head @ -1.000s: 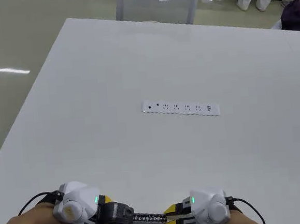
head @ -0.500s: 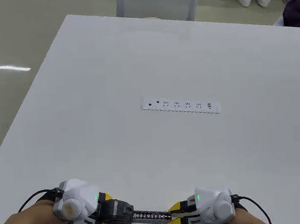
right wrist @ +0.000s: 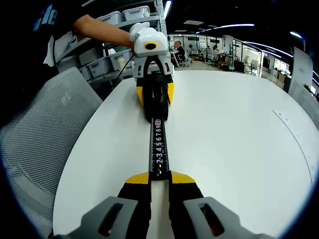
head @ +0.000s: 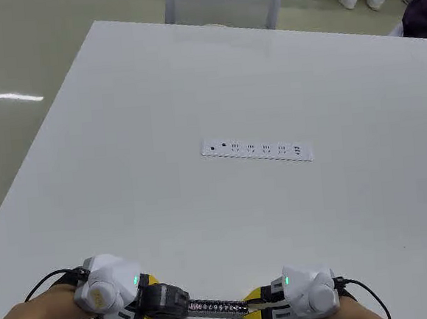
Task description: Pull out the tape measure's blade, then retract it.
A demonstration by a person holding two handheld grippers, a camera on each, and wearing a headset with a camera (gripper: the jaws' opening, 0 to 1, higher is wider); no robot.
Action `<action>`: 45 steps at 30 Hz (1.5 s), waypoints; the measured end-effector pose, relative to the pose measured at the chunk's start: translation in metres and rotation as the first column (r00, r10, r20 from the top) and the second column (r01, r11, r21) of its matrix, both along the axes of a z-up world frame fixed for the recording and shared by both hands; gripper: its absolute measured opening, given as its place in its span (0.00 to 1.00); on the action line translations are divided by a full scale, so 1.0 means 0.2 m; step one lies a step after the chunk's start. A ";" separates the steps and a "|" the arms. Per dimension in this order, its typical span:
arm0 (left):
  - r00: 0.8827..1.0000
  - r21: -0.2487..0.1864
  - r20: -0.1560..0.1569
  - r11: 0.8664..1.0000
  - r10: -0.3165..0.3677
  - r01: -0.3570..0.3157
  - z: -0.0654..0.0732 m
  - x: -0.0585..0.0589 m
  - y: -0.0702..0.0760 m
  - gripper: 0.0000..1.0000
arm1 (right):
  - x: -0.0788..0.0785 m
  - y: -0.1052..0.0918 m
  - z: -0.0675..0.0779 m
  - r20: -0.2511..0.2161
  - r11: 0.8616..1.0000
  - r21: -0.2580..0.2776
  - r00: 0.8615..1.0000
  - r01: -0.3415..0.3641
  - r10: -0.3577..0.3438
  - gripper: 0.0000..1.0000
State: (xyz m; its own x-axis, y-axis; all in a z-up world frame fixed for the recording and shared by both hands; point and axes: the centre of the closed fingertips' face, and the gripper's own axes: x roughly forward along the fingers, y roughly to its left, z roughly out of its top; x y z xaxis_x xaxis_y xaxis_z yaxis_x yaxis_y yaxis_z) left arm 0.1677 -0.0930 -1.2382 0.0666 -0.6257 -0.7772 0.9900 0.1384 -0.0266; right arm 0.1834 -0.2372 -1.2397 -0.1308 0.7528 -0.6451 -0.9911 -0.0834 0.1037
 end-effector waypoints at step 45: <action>1.000 0.011 -0.009 1.000 -0.001 0.001 0.00 0.00 0.00 0.32 | 0.01 -0.15 0.00 -0.020 1.000 -0.006 1.000 0.021 -0.021 0.10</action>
